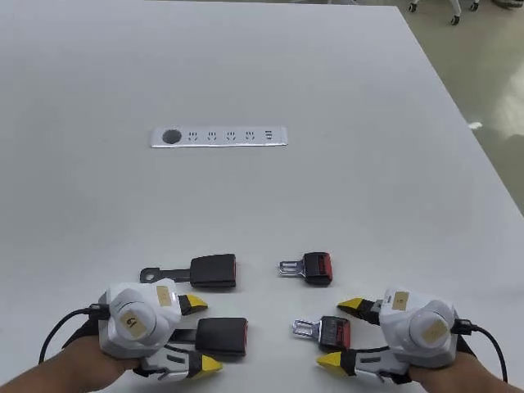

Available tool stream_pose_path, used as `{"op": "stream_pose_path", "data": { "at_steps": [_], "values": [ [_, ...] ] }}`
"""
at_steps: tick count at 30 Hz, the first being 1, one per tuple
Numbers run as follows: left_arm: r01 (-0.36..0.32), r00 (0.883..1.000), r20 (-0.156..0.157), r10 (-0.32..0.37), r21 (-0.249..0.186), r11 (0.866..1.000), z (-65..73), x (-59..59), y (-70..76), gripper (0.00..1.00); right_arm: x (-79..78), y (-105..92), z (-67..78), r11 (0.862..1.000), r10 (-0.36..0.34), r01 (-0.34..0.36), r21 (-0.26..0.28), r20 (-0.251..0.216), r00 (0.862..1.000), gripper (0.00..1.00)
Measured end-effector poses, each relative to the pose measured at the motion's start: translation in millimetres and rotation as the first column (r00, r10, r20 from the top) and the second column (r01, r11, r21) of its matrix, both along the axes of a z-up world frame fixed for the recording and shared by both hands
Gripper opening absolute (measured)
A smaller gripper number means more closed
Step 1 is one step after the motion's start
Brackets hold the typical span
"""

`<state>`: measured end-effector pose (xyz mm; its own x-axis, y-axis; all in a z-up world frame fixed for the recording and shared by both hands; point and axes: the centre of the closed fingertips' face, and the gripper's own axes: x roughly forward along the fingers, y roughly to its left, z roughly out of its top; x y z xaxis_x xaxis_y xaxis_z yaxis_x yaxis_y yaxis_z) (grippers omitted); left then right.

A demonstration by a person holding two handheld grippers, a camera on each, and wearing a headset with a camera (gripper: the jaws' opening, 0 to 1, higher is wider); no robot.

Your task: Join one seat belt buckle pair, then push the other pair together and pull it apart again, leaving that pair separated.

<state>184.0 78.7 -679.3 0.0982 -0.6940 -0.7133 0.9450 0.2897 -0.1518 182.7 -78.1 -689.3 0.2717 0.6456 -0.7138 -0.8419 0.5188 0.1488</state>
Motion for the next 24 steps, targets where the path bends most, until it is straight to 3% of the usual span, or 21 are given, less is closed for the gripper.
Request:
{"op": "stream_pose_path", "data": {
  "at_steps": [10,16,21,24],
  "values": [
    [0.041,0.997,0.058,-0.042,0.031,0.999,-4.7,3.7,3.5,0.38,-4.5,1.0,-2.8,0.993,0.111,-0.110,-0.050,0.003,0.994,0.40],
    [0.055,0.993,0.102,-0.059,0.046,0.997,-6.7,3.3,6.1,0.36,-4.9,-1.9,-5.5,0.978,0.185,-0.184,-0.096,0.001,0.983,0.34],
    [0.069,0.992,0.100,-0.074,0.054,0.996,-9.9,4.2,7.9,0.35,-7.9,-1.5,-4.6,0.957,0.260,-0.260,-0.129,-0.017,0.965,0.34],
    [0.084,0.991,0.098,-0.090,0.067,0.994,-11.0,4.5,8.7,0.35,-9.1,-3.5,-6.4,0.930,0.328,-0.329,-0.163,-0.033,0.944,0.33]
  ]
}}
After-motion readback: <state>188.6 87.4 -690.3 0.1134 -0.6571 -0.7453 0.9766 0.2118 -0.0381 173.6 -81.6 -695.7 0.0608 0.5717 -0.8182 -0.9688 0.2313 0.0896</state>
